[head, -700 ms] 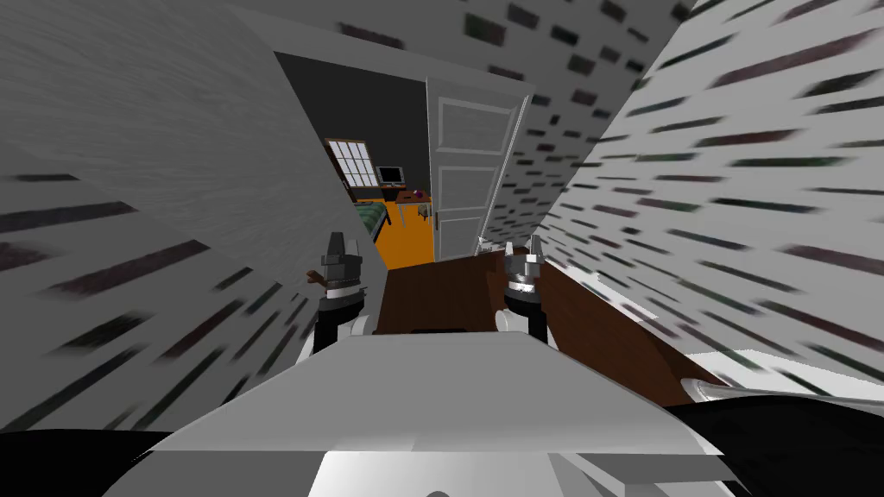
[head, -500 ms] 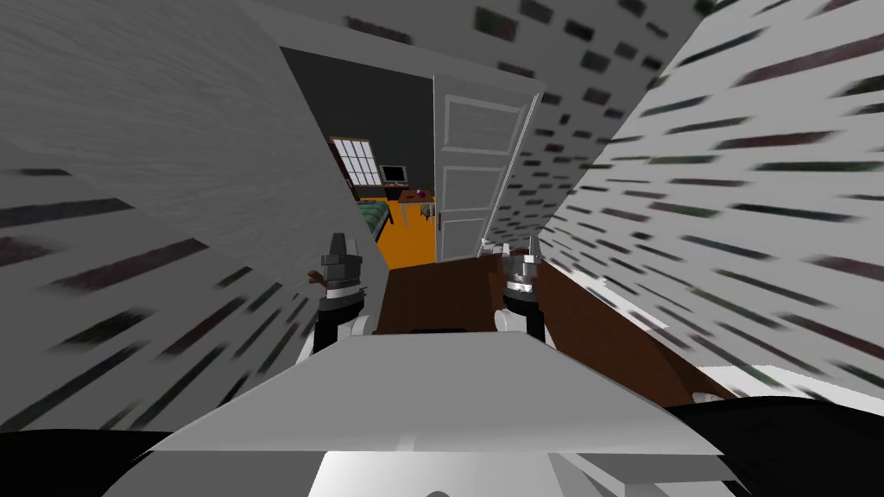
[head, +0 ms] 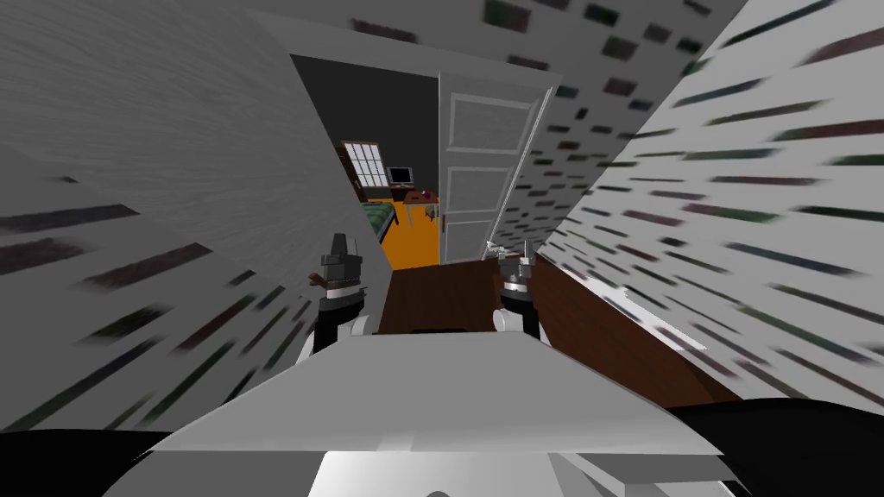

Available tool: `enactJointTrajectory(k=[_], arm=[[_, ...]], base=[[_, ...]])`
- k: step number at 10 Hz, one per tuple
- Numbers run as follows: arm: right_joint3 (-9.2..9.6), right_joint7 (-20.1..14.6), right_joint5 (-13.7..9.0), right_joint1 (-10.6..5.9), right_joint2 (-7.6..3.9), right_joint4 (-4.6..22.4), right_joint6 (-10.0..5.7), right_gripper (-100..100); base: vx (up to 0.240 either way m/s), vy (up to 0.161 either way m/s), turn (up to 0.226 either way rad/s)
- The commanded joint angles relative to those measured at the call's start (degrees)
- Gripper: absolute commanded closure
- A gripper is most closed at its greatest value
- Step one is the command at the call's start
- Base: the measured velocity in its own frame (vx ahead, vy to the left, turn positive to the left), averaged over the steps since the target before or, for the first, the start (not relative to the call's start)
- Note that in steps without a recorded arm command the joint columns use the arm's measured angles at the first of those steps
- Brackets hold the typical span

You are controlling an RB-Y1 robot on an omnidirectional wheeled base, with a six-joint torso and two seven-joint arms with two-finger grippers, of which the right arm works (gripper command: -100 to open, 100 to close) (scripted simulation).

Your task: Pull the door open

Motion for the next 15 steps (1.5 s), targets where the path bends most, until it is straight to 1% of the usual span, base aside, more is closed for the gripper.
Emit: enactJointTrajectory(k=[1,3,4,5,10,15], arm=[[-0.05,-1.09,-0.62,-0.61,-0.32,1.68,-0.51,-100],[-0.10,-2.48,-1.45,-1.29,-0.67,3.61,-0.93,-100],[-0.15,-3.86,-2.29,-1.97,-1.03,5.53,-1.35,-100],[-0.17,-4.55,-2.71,-2.31,-1.21,6.50,-1.56,-100],[-0.32,-8.57,-5.13,-4.29,-2.02,12.08,-2.78,-100],[-0.48,-12.97,-7.79,-6.46,-2.72,18.21,-4.13,-100]], base=[[0.081,0.002,0.060],[0.081,-0.001,0.083],[0.108,-0.019,0.155],[0.127,-0.011,0.119],[0.098,-0.012,0.098],[0.092,-0.023,0.113]])
